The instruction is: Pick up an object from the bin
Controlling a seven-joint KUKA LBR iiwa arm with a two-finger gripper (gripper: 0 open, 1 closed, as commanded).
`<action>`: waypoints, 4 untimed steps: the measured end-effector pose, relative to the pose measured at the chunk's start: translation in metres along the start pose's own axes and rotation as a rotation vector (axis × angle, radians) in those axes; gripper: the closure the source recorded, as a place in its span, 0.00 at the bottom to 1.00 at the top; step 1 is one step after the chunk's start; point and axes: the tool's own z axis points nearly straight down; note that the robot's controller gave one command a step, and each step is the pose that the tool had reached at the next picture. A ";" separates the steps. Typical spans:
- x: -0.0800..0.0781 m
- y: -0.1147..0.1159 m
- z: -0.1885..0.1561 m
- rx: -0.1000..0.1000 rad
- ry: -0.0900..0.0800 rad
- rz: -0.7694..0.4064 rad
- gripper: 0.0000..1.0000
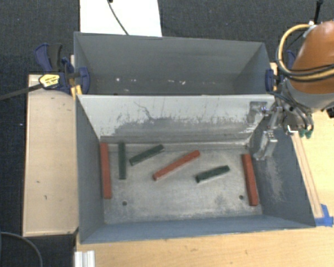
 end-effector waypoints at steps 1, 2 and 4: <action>0.023 0.039 0.151 -0.001 0.000 -0.234 0.00; 0.021 0.038 0.147 0.002 -0.008 -0.237 1.00; 0.021 0.039 0.147 0.002 -0.007 -0.240 1.00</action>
Offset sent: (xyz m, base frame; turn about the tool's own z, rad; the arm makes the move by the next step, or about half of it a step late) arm -0.0223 0.0385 -0.1477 -0.2347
